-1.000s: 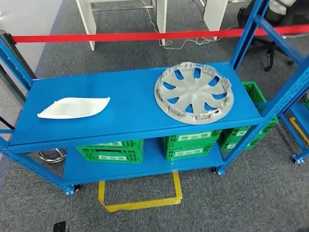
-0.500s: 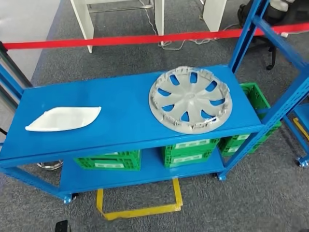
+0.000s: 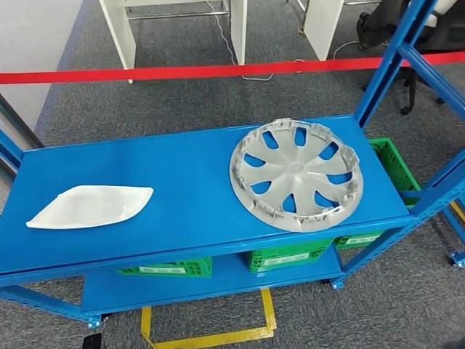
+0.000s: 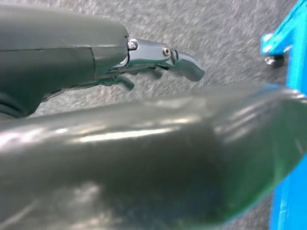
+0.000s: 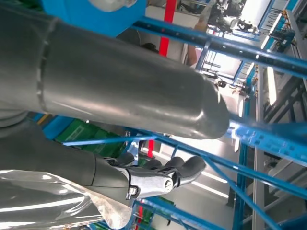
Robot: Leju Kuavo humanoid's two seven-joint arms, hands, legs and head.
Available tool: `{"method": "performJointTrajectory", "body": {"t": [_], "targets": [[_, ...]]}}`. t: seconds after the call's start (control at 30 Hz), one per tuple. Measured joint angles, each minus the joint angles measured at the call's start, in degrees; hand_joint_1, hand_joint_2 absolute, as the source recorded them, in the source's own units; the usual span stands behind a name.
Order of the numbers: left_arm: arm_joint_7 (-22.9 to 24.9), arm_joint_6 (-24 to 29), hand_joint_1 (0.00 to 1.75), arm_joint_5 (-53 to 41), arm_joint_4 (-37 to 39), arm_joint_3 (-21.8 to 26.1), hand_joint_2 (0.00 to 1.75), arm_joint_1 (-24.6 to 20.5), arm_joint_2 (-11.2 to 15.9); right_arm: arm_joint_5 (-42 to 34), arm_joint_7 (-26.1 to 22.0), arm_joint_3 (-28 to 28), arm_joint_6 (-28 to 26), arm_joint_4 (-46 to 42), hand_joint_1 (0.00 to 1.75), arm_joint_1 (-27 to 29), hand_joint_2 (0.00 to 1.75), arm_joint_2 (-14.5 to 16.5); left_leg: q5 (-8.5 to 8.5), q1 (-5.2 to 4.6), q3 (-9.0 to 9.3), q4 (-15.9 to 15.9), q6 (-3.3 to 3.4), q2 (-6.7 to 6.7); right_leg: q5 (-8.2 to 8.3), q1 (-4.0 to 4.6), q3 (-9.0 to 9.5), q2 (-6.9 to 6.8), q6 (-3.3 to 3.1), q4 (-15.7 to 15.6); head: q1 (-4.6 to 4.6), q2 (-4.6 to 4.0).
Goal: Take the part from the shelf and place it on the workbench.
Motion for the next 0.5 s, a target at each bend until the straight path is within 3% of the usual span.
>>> {"method": "performJointTrajectory", "body": {"t": [0.07,0.13,0.17,0.2,0.23,0.33,0.37,0.43,0.5], "targets": [[-0.02,-0.01,0.00,-0.04,0.00,0.01,0.00,-0.12,0.05,0.03,0.03,0.02,0.00,-0.01,0.00,0.00,0.00,-0.02,-0.77,0.03,1.40,-0.57,0.53,-0.08,-1.18,-0.01,-4.51,-0.02,0.19,6.47,0.18,-0.01],[-0.01,-0.02,0.00,-0.05,0.01,0.02,0.00,-0.08,0.05,0.03,0.07,0.03,0.00,0.00,0.00,0.05,0.00,-0.04,-2.02,-0.05,2.72,-0.69,0.67,-0.15,-4.37,0.01,-9.70,-0.01,0.36,11.59,0.17,-0.01],[-0.01,-0.02,0.00,-0.06,0.02,0.02,0.00,-0.02,0.02,0.03,0.07,0.03,0.00,0.01,0.00,0.07,0.00,-0.05,-2.76,-0.10,3.59,-0.69,0.68,-0.20,-5.63,0.03,-11.45,-0.01,0.37,12.13,0.19,-0.01],[-0.01,-0.03,0.00,-0.07,0.02,0.02,0.00,0.04,0.00,0.03,0.08,0.03,0.00,0.01,0.00,0.08,0.00,-0.08,-3.57,-0.17,4.65,-0.69,0.67,-0.25,-5.68,0.05,-12.45,-0.02,0.25,11.13,0.19,-0.01],[0.00,-0.03,0.00,-0.07,0.02,0.02,0.00,0.07,-0.01,0.03,0.08,0.02,0.00,0.01,0.00,0.11,0.00,-0.10,-4.45,-0.24,5.78,-0.71,0.64,-0.29,-3.97,0.09,-12.89,-0.02,-0.01,8.80,0.21,-0.01],[0.01,0.00,0.00,-0.06,0.15,0.02,0.00,0.03,-0.05,0.04,0.23,0.01,0.02,0.05,0.00,0.37,0.00,-0.13,-6.80,-0.50,8.26,-0.57,0.16,-0.45,6.36,0.46,-12.83,-0.01,-1.18,1.49,0.13,-0.01],[0.03,0.03,0.00,-0.05,0.20,0.02,0.00,-0.05,-0.10,0.06,0.31,0.01,0.04,0.02,0.00,0.44,0.00,-0.13,-7.25,-0.51,8.74,-0.53,-0.17,-0.51,8.17,0.62,-12.66,0.03,-1.52,0.69,0.09,-0.01],[0.05,0.08,0.00,-0.05,0.21,0.02,0.00,-0.36,-0.21,0.12,0.41,-0.01,0.09,-0.08,0.00,0.40,0.00,-0.14,-7.28,-0.46,9.13,-0.29,-0.92,-0.59,8.40,0.72,-11.69,0.12,-2.12,0.18,0.13,0.00],[-0.02,0.08,0.00,-0.10,0.20,0.02,0.00,-0.63,-0.26,0.21,0.51,-0.01,0.19,-0.14,0.00,0.34,0.00,-0.15,-6.36,-0.41,7.90,2.43,-1.57,-0.50,8.29,0.43,-10.27,-0.01,-2.64,-1.12,0.04,0.00]]}}
